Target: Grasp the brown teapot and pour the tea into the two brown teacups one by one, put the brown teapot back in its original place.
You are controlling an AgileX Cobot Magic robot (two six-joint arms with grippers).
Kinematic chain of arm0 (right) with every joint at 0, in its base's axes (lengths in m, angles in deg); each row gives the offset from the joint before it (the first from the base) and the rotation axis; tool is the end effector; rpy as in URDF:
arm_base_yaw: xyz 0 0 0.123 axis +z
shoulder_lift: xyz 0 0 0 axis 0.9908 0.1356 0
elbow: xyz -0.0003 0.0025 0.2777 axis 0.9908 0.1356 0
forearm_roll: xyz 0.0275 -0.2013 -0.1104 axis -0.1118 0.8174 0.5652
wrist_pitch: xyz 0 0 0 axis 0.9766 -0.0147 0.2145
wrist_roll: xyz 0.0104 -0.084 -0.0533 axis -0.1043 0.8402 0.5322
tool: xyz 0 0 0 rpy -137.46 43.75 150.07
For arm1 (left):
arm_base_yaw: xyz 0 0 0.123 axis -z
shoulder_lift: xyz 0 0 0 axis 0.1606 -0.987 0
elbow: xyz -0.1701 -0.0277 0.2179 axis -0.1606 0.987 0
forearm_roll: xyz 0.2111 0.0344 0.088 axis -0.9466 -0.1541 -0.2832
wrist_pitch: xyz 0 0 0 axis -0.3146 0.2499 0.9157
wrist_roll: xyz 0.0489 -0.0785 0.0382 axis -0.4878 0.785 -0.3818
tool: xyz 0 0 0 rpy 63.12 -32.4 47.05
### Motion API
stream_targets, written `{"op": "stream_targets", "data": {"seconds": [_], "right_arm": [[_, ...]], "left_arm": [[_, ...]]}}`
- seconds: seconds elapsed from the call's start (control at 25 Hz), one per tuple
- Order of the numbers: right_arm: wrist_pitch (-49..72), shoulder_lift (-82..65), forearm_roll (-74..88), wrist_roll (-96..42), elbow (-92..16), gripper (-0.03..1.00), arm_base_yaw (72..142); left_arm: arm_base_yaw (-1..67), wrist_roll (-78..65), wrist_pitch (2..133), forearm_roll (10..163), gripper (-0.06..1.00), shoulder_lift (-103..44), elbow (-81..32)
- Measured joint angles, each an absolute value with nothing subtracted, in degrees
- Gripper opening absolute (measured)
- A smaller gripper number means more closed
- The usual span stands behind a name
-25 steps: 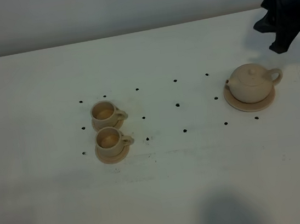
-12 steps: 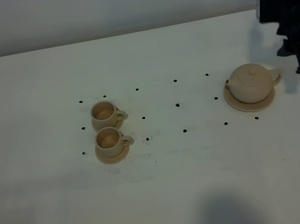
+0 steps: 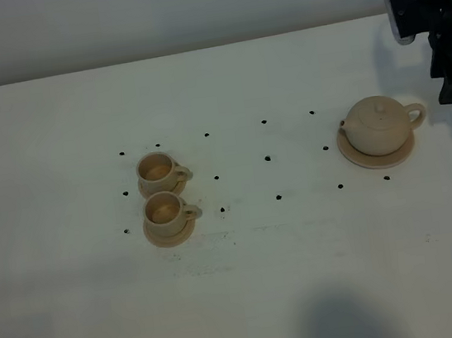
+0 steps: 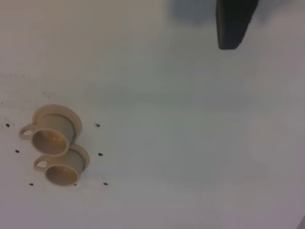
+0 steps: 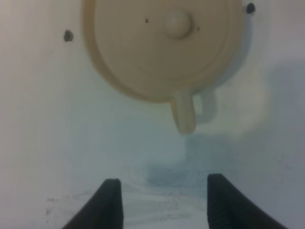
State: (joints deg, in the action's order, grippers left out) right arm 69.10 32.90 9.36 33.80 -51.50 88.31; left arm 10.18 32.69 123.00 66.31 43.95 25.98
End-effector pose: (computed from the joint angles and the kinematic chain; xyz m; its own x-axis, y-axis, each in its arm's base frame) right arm 0.3863 0.0505 0.2189 -0.0301 -0.9936 -0.1091 -0.9923 0.0429 -0.1161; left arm -0.0087 0.0098 0.2676 -0.4216 -0.0243 -0.9065 -0.0841 0.9964 0.0124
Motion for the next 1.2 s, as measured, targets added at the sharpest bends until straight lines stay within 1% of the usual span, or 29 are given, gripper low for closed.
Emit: {"op": "stream_targets", "data": {"seconds": [0.68, 1.0, 1.2], "right_arm": [[64.88, 36.69, 9.55, 39.63, -52.08, 0.43, 91.53], [62.65, 39.01, 10.97, 39.8, -52.08, 0.43, 94.33], [61.21, 39.89, 12.15, 37.8, -52.08, 0.43, 94.66]], "left_arm": [[10.18, 32.69, 123.0, 66.31, 0.61, 43.95, 26.05], [10.18, 32.69, 123.0, 66.31, 0.61, 43.95, 26.05], [10.18, 32.69, 123.0, 66.31, 0.61, 43.95, 26.09]]}}
